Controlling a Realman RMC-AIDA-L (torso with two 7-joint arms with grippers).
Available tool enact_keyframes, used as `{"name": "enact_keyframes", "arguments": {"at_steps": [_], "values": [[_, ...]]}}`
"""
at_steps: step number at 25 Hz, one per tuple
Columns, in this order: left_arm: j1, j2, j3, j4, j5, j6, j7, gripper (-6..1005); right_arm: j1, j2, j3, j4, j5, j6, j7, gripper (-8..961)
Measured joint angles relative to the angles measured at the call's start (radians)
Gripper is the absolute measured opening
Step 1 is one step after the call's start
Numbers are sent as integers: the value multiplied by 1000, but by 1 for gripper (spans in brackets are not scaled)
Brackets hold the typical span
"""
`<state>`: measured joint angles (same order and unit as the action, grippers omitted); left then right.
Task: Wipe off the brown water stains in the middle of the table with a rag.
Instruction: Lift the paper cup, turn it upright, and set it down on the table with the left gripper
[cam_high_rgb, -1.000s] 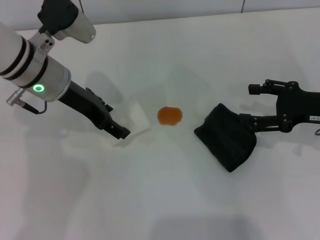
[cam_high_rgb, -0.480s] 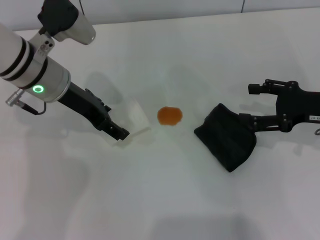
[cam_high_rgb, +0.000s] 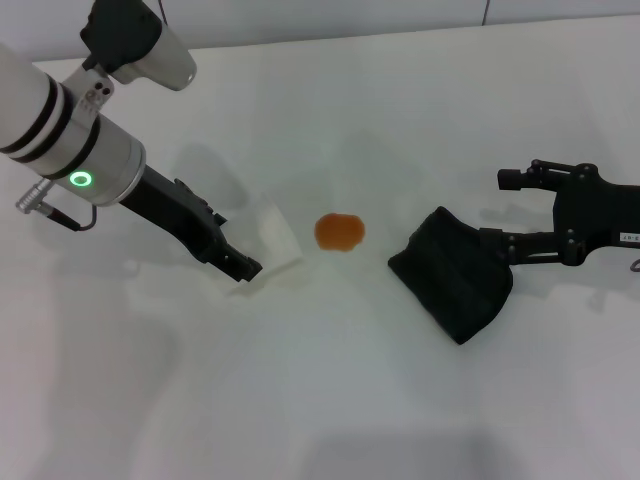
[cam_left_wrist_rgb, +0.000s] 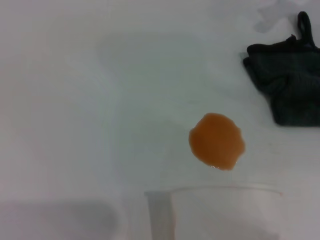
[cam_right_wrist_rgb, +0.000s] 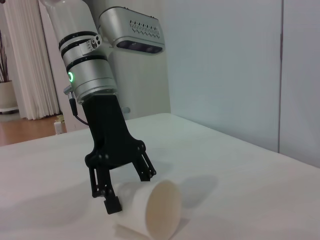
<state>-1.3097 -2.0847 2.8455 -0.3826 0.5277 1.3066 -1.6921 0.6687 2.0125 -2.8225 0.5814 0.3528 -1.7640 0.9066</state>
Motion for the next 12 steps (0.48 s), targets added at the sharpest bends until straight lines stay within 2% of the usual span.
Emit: {"name": "enact_keyframes", "arguments": {"at_steps": [4, 12], "values": [[1, 0, 0, 0, 0, 1, -3, 803, 0, 0, 0, 0, 0, 0, 0, 851], [3, 2, 0, 0, 1, 5, -12, 706, 0, 0, 0, 0, 0, 0, 0, 851]]}}
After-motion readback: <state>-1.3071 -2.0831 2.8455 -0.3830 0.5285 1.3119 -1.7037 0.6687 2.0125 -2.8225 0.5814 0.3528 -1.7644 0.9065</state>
